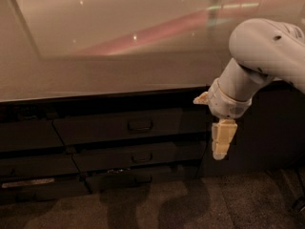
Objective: Open top drawer
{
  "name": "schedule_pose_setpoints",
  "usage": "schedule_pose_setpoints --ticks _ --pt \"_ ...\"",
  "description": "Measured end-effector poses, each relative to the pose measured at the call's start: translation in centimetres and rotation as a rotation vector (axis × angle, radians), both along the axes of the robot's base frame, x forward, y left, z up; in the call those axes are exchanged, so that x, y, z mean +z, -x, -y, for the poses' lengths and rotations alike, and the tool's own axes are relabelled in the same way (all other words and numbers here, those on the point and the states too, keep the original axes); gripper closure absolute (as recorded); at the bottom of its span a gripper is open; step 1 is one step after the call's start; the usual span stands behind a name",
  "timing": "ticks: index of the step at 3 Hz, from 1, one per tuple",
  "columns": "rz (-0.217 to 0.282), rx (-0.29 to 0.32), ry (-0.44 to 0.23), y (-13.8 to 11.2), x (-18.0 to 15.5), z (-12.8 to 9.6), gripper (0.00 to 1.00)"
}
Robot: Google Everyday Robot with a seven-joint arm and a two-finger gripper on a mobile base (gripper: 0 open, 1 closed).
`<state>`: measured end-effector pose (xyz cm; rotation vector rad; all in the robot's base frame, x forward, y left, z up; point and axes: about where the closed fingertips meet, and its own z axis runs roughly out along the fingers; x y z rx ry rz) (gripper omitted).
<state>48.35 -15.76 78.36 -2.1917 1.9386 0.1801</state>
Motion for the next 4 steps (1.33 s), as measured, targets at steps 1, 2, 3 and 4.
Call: schedule_pose_setpoints --ticks 1,2,3,4 --pt "0.055 0.050 -0.011 0.0 -0.5 0.0 0.00" --pt "0.055 0.049 -0.011 0.0 -0.5 0.0 0.00" --pt "0.077 0.047 0.007 -0.7 -1.2 0.2 0.00" --pt "0.050 0.074 -0.005 -2.5 -3.2 0.9 0.00"
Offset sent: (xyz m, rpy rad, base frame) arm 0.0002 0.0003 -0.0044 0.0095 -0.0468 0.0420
